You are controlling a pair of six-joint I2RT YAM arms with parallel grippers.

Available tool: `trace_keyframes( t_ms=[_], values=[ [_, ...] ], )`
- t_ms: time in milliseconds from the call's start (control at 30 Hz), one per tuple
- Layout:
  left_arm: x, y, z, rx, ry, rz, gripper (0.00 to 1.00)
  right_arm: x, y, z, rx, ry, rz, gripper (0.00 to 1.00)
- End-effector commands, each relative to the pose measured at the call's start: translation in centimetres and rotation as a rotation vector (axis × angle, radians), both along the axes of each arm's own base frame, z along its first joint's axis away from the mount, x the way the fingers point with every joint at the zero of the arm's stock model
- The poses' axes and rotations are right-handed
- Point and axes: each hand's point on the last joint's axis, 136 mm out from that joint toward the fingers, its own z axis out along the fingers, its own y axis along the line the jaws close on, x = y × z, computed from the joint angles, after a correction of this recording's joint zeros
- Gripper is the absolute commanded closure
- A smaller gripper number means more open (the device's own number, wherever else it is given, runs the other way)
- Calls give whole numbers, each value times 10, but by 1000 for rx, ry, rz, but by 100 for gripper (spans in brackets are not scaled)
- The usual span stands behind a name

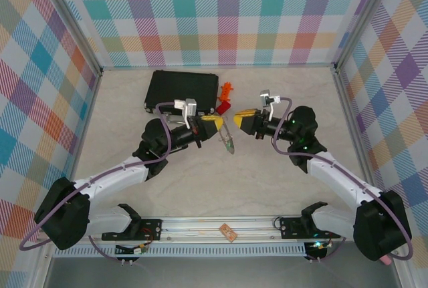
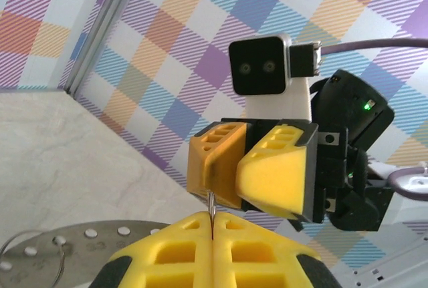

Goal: Put the keys on the keyring

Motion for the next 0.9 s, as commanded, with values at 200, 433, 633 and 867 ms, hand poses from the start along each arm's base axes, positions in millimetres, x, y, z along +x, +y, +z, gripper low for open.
trace_keyframes(
  t_ms=[200,433,633,867],
  values=[
    [-11,4,32,-89,-99,-24,100,-5,11,24,66,-31,127,73],
    [-10,1,33,-86,-96,-38,100,-14,15,29,63,-45,202,73],
    [-10,-1,34,-87,-94,-51,100,-20,25,29,38,-54,244,74],
    [-12,-2,35,-85,-95,-65,100,-20,28,29,26,-61,254,84]
  ],
)
